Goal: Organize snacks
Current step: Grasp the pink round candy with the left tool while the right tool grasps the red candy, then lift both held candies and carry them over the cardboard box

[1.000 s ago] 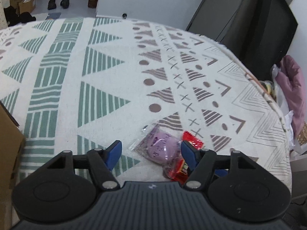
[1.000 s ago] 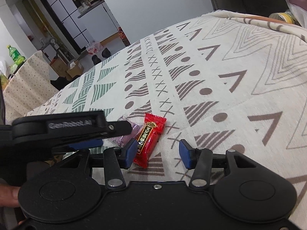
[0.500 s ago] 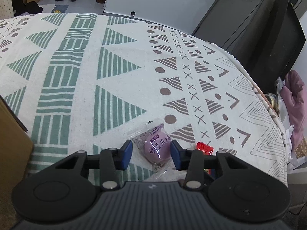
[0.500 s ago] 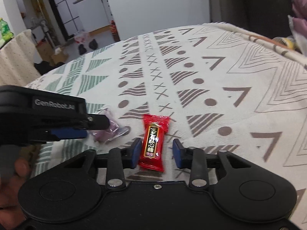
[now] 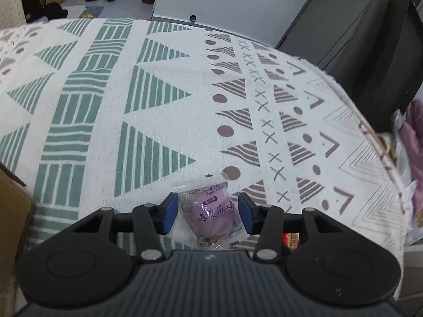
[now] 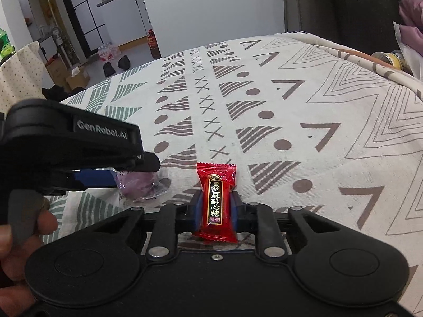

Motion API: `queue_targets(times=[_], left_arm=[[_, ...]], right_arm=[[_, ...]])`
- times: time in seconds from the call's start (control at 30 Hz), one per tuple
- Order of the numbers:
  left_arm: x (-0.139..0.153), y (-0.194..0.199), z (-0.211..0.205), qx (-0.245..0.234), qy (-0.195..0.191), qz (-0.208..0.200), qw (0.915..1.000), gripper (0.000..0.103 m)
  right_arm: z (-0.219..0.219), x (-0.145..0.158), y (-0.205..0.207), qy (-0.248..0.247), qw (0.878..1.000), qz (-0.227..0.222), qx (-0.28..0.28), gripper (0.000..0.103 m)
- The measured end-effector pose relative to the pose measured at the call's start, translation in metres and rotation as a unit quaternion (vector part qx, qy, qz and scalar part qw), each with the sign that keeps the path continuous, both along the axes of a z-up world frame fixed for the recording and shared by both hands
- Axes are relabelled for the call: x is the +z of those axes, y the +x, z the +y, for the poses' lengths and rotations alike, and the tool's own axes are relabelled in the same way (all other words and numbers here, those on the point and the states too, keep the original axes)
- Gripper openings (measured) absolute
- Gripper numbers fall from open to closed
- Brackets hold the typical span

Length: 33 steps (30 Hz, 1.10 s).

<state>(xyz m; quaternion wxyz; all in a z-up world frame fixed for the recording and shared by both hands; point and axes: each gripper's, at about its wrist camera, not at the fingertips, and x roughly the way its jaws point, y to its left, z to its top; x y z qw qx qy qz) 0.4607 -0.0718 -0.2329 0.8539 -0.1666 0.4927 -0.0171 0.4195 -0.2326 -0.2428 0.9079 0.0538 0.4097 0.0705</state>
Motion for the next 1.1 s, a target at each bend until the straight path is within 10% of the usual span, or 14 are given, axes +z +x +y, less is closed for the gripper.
queue_targets(times=[0.37, 1.1], left_arm=[[-0.002, -0.015, -0.008, -0.012, 0.062, -0.004, 0.998, 0.035], [0.053, -0.076, 0.014, 0.019, 0.051, -0.055, 0.997, 0.032]], right_arm=[[-0.008, -0.001, -0.004, 0.029, 1.0, -0.01, -0.006, 0.02], [-0.005, 0.042, -0.04, 0.104, 0.993, -0.051, 0.0, 0.02]])
